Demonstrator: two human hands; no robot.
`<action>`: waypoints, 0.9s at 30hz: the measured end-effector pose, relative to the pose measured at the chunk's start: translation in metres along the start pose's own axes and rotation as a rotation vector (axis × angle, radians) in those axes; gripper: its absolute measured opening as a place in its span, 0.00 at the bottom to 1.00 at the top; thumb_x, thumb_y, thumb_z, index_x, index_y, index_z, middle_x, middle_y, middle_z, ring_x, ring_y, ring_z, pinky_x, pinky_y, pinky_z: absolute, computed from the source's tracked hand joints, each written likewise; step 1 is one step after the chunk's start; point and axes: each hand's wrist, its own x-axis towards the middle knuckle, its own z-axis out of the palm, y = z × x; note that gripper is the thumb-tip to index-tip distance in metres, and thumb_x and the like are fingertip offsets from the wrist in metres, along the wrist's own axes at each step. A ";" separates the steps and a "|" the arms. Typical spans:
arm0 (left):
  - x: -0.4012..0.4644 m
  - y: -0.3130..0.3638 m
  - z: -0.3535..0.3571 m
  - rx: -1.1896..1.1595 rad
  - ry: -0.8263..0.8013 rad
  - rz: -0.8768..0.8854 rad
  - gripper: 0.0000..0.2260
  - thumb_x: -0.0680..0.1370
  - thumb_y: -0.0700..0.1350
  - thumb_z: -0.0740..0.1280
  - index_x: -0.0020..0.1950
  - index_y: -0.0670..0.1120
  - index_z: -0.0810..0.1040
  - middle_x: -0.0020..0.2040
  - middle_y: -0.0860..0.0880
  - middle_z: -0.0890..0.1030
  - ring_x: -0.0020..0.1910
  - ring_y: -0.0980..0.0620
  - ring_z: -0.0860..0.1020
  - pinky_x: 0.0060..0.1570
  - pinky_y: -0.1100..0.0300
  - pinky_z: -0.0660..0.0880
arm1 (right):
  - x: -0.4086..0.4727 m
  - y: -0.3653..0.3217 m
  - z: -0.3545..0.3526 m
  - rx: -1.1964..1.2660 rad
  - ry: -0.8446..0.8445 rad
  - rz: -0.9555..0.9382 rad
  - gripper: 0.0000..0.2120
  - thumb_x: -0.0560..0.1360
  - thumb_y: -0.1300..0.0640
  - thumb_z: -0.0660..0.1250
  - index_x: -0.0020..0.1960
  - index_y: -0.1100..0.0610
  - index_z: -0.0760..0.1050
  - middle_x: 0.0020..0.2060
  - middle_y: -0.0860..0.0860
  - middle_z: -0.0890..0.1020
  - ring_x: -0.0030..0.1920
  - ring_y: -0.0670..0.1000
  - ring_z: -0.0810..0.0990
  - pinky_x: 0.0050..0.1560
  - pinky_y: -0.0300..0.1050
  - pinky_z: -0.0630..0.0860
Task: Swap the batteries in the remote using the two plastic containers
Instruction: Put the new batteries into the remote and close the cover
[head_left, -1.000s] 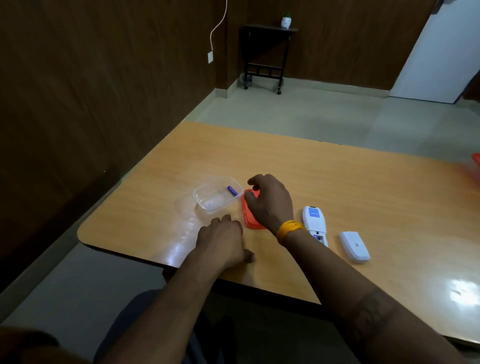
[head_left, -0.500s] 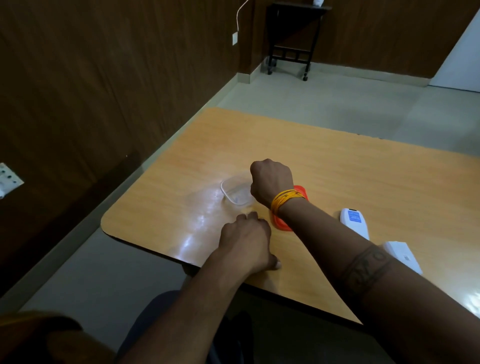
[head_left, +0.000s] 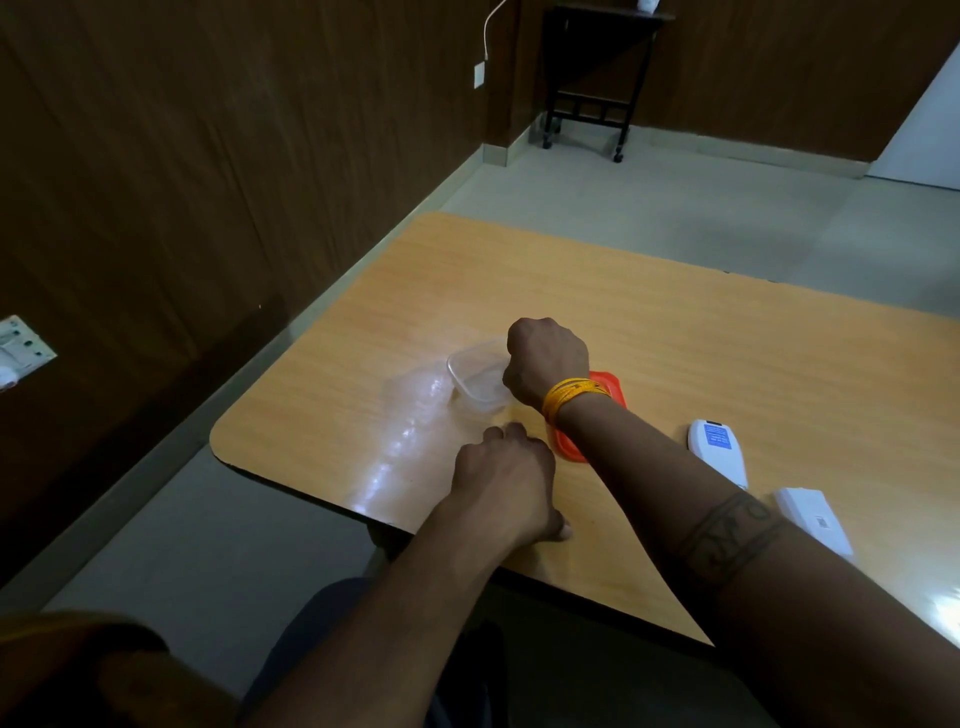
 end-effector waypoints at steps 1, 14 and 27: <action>0.000 0.001 0.000 0.000 0.000 -0.002 0.34 0.74 0.65 0.73 0.71 0.45 0.73 0.70 0.43 0.73 0.67 0.42 0.73 0.58 0.48 0.74 | 0.000 0.001 0.001 0.005 0.004 0.010 0.16 0.72 0.68 0.64 0.32 0.56 0.60 0.33 0.55 0.70 0.38 0.64 0.72 0.38 0.48 0.69; -0.005 0.003 0.000 -0.027 0.058 0.043 0.28 0.74 0.61 0.74 0.66 0.45 0.76 0.63 0.43 0.76 0.62 0.42 0.75 0.49 0.50 0.70 | -0.005 0.017 0.016 0.364 0.155 0.040 0.12 0.72 0.57 0.69 0.54 0.54 0.86 0.47 0.52 0.86 0.48 0.58 0.82 0.42 0.48 0.78; -0.013 0.070 0.005 0.072 0.049 0.176 0.21 0.77 0.59 0.72 0.63 0.46 0.81 0.62 0.42 0.80 0.61 0.40 0.78 0.53 0.51 0.73 | -0.160 0.124 0.002 0.619 0.339 0.090 0.11 0.76 0.61 0.71 0.55 0.49 0.84 0.43 0.46 0.85 0.40 0.45 0.82 0.43 0.44 0.79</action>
